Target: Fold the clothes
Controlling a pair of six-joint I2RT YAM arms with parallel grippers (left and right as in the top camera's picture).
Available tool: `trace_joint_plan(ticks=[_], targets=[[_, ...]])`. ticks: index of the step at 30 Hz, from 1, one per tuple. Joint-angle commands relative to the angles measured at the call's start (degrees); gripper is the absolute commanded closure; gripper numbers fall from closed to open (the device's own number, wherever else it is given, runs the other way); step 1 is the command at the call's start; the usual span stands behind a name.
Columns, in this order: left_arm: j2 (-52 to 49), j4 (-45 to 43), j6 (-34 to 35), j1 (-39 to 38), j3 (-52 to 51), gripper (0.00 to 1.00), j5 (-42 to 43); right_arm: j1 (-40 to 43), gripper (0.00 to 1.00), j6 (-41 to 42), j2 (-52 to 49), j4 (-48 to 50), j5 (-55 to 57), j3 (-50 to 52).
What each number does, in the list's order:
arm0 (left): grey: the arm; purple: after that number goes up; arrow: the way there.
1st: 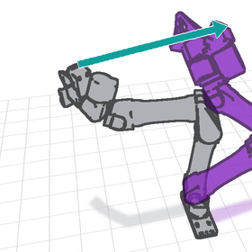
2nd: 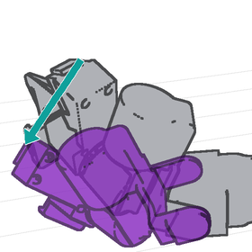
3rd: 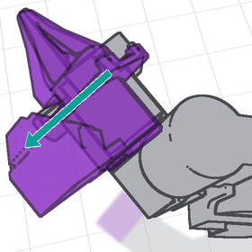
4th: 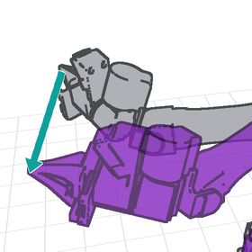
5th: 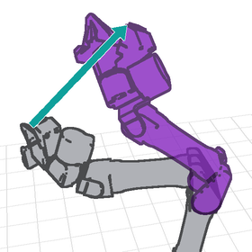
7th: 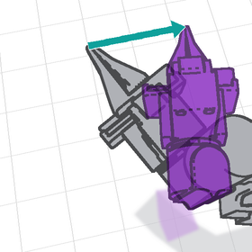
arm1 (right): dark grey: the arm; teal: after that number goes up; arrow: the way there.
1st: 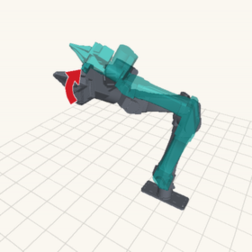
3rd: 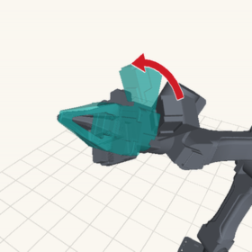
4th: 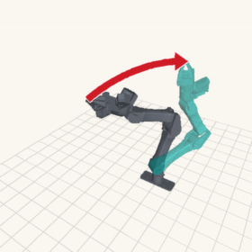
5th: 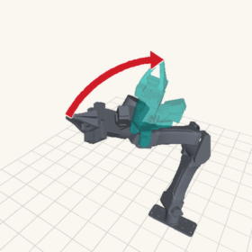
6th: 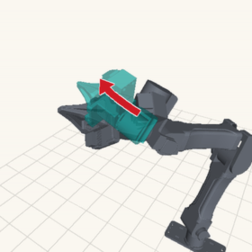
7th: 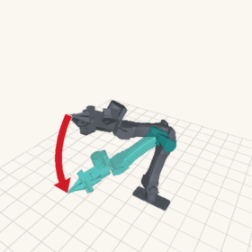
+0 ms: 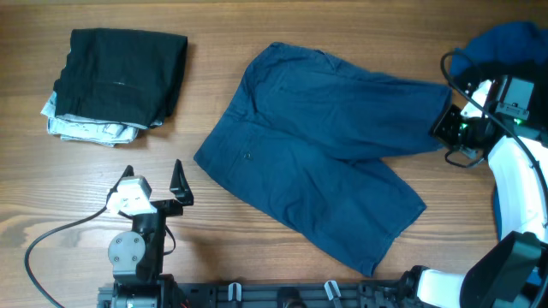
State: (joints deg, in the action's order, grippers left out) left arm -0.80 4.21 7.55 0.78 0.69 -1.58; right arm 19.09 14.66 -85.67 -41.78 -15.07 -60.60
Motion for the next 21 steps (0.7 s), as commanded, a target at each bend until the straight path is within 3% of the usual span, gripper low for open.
trace_joint_plan(ticks=[1,5,7,21], targets=[[0.37,-0.2,-0.94,0.31,-0.33,0.0,0.5,0.28,0.96,-1.18,0.94,-1.31,3.45,-1.07],[0.37,-0.2,-0.94,0.31,-0.33,0.0,0.5,0.28,0.96,-7.13,0.94,2.49,-3.45,-1.07],[0.37,-0.2,-0.94,0.31,-0.33,0.0,0.5,0.28,0.96,-5.7,1.09,1.77,-4.22,-1.07],[0.37,-0.2,-0.94,0.31,-0.33,0.0,0.5,0.26,0.96,8.44,1.11,-8.31,18.95,1.7]])
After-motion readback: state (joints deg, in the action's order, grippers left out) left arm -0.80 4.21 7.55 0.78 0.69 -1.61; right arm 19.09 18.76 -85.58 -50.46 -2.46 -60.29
